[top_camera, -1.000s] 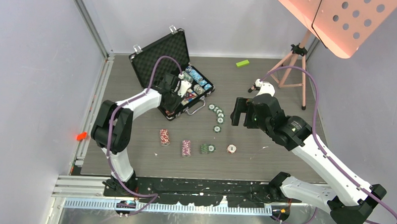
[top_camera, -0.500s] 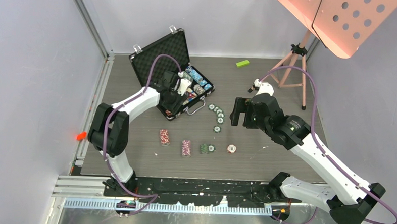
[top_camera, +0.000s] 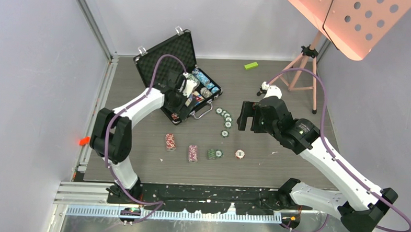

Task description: Pack up texas hold em set

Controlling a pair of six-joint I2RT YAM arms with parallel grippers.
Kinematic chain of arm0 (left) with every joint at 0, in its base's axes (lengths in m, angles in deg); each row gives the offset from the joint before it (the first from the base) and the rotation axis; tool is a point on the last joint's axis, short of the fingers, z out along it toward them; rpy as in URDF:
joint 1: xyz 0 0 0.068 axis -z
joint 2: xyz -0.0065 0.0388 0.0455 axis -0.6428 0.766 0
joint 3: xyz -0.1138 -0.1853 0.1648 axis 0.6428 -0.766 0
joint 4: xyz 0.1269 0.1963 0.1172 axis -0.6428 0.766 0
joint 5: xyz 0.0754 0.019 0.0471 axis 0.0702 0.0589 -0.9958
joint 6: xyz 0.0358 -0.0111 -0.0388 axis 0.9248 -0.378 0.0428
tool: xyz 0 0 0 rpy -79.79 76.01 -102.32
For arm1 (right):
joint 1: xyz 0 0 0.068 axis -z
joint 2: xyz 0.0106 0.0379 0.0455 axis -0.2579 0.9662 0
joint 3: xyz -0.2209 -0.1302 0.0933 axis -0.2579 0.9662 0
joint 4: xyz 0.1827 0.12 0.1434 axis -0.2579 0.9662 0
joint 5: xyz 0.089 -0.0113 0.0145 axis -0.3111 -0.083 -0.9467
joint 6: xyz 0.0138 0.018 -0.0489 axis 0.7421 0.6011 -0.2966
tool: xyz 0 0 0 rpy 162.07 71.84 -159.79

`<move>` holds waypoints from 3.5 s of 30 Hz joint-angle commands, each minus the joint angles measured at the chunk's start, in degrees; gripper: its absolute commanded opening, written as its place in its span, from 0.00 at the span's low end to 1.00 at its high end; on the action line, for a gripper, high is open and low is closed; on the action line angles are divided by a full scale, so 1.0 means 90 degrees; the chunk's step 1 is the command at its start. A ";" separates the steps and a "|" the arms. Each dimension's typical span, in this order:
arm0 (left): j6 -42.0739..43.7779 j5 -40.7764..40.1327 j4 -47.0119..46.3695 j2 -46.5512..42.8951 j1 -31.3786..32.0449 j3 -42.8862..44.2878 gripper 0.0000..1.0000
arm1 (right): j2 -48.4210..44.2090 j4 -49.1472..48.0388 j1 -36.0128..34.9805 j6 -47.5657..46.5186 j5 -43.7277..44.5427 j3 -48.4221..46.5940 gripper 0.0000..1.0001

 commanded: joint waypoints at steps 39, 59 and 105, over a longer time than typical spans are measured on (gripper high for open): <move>-0.0300 0.1028 0.0173 0.1041 -0.0149 0.0453 0.72 | -0.0123 -0.0172 0.0068 0.0110 0.0078 -0.0026 1.00; -0.0510 0.0309 0.0182 0.0688 -0.0048 0.0602 1.00 | -0.0066 -0.0170 0.0098 0.0108 0.0055 0.0006 1.00; -0.7463 -0.1363 0.0331 -0.1810 0.0733 -0.2674 0.57 | -0.0103 -0.0894 0.0129 0.0350 -0.0503 0.0414 0.99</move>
